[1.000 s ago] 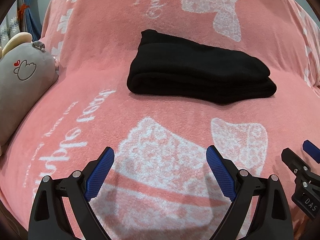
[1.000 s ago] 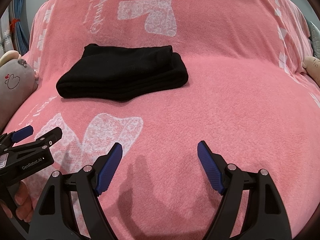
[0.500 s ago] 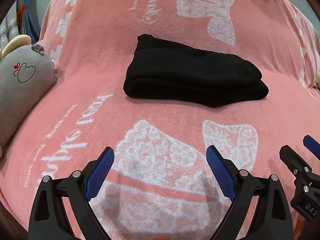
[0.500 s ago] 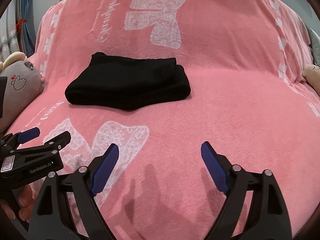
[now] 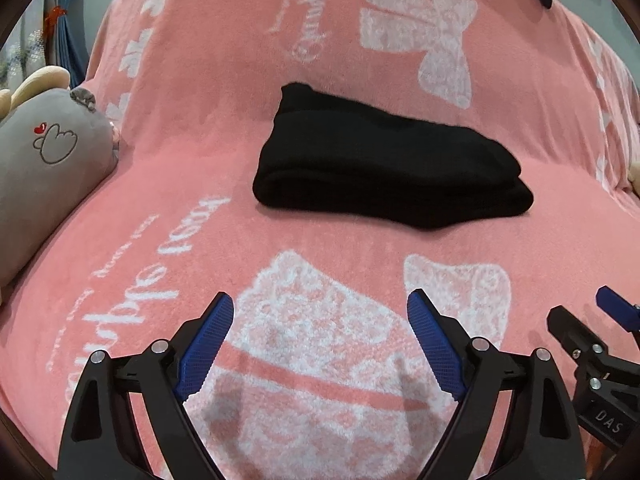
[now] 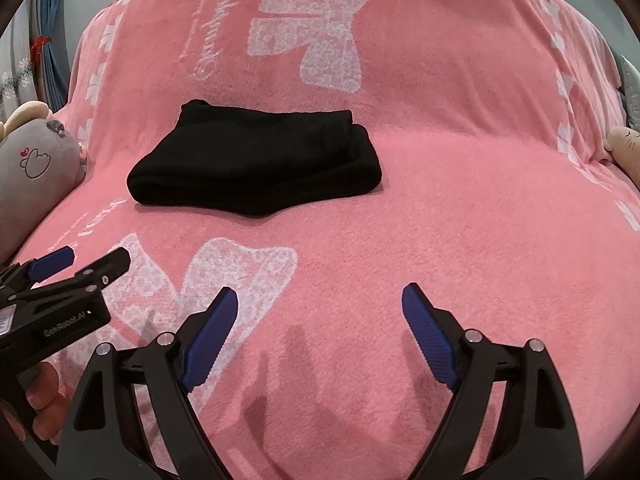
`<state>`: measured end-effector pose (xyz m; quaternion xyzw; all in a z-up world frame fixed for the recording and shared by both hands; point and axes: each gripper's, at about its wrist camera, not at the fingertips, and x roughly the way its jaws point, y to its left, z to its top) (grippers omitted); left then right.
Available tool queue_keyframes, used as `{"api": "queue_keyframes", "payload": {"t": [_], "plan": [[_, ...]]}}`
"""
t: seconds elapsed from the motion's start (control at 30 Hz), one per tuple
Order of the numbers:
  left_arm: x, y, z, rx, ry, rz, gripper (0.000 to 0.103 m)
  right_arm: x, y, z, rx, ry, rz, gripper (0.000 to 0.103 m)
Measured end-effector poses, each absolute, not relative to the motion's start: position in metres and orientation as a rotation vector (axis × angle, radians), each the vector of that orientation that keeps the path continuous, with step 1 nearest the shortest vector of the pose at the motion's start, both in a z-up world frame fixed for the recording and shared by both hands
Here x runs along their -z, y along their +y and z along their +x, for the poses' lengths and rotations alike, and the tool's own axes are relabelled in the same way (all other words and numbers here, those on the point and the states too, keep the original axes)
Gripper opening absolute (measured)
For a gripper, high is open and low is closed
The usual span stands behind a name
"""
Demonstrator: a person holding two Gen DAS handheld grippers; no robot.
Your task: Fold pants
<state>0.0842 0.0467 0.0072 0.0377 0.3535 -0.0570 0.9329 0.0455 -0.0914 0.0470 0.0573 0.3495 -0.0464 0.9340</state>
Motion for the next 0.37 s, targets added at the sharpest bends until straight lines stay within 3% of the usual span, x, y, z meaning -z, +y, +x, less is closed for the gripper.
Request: {"api": "queue_keyframes", "payload": {"t": [0.37], "plan": [[-0.0048,0.0461,0.0898,0.117,0.769,0.076,0.087,-0.0429,-0.0937,0.0476,0.100,0.731,0.137,0.082]]}}
